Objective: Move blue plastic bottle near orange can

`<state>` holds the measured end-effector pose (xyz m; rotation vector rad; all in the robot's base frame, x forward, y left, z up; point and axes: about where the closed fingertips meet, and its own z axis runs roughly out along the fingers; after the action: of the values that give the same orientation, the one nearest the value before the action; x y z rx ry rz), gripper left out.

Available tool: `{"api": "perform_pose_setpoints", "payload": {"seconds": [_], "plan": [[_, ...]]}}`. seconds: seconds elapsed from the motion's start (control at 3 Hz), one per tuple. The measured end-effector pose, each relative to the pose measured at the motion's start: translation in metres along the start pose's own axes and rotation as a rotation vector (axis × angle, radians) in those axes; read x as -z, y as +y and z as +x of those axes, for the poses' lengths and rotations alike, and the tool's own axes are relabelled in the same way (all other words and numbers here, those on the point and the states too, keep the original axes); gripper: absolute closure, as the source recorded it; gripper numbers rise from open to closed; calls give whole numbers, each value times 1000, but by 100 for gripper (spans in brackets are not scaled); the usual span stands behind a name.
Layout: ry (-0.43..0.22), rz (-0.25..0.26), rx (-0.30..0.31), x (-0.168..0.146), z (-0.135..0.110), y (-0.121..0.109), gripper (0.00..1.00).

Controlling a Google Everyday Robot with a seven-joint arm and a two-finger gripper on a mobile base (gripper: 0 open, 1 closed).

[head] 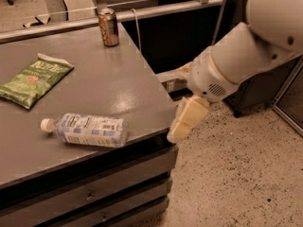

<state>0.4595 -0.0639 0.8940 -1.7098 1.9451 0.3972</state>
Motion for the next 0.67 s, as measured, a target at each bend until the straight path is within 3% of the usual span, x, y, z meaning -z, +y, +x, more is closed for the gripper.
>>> {"api": "perform_pose_setpoints", "payload": {"seconds": [0.67], "plan": [[-211, -85, 32, -77, -48, 11, 0]]}}
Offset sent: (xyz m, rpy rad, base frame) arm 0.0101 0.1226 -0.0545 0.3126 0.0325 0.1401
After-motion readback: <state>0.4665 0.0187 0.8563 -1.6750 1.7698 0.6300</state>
